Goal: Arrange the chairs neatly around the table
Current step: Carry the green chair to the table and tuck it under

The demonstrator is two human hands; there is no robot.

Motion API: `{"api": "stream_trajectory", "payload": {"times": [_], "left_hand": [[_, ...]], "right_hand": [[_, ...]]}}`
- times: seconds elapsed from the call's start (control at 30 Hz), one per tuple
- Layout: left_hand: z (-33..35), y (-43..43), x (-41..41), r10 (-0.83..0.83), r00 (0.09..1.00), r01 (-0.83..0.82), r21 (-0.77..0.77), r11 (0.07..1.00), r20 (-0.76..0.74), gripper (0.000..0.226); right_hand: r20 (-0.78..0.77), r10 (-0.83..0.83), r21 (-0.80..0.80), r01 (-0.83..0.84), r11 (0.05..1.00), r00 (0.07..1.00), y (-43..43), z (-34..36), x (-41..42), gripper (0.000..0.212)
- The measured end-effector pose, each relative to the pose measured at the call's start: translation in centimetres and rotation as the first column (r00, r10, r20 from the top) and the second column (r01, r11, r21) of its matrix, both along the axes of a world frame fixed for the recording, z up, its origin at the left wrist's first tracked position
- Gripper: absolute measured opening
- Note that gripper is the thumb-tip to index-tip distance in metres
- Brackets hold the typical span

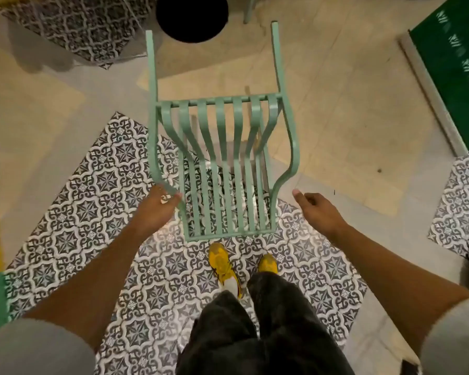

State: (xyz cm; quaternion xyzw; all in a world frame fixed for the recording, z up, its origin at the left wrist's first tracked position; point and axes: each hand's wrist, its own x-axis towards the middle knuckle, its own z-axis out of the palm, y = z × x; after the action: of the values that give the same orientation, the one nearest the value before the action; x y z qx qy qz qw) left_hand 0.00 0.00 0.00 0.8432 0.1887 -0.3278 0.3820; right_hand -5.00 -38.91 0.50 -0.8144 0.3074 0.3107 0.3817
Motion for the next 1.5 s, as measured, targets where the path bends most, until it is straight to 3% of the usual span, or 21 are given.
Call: {"api": "stream_trajectory", "payload": {"times": [0.23, 0.47, 0.57, 0.67, 0.83, 0.9, 1.03, 1.1, 1.5], "left_hand": [[-9.7, 2.9, 5.6, 0.242, 0.970, -0.241, 0.013, 0.970, -0.008, 0.053], [-18.0, 3.7, 9.6, 0.451, 0.889, -0.447, -0.058, 0.893, 0.077, 0.058], [-19.4, 3.5, 11.0, 0.575, 0.809, -0.572, -0.068, 0.818, 0.119, 0.079], [-20.0, 3.4, 11.6, 0.667, 0.734, -0.644, -0.182, 0.743, 0.128, 0.076], [-21.4, 3.9, 12.1, 0.715, 0.685, -0.693, -0.175, 0.699, 0.141, 0.083], [-21.9, 4.5, 12.4, 0.717, 0.686, -0.697, -0.169, 0.697, 0.128, 0.089], [-21.5, 4.7, 12.9, 0.700, 0.705, -0.673, -0.208, 0.710, 0.114, 0.077], [-20.9, 4.6, 13.0, 0.697, 0.710, -0.672, -0.201, 0.713, 0.097, 0.078], [-13.1, 4.9, 14.3, 0.720, 0.693, -0.709, -0.147, 0.690, 0.033, 0.074]], "right_hand": [[0.003, -0.264, 0.077, 0.263, 0.962, 0.965, -0.7, -8.7, 6.4, 0.093], [0.072, -0.399, -0.011, 0.401, 0.916, 0.914, -2.1, -17.0, 11.1, 0.094], [0.142, -0.435, -0.027, 0.443, 0.896, 0.889, -1.9, -18.8, 12.9, 0.082], [0.192, -0.497, -0.021, 0.509, 0.860, 0.847, -1.3, -20.0, 13.8, 0.090], [0.236, -0.560, 0.041, 0.567, 0.822, 0.794, -0.5, -21.8, 14.5, 0.097], [0.229, -0.586, 0.034, 0.595, 0.803, 0.777, -0.7, -22.1, 15.0, 0.102], [0.217, -0.572, -0.019, 0.589, 0.808, 0.791, -0.9, -21.7, 16.0, 0.131], [0.208, -0.567, -0.033, 0.585, 0.810, 0.797, -0.8, -21.1, 16.3, 0.136], [0.191, -0.605, -0.098, 0.629, 0.771, 0.773, 0.0, -13.8, 18.8, 0.110]]}}
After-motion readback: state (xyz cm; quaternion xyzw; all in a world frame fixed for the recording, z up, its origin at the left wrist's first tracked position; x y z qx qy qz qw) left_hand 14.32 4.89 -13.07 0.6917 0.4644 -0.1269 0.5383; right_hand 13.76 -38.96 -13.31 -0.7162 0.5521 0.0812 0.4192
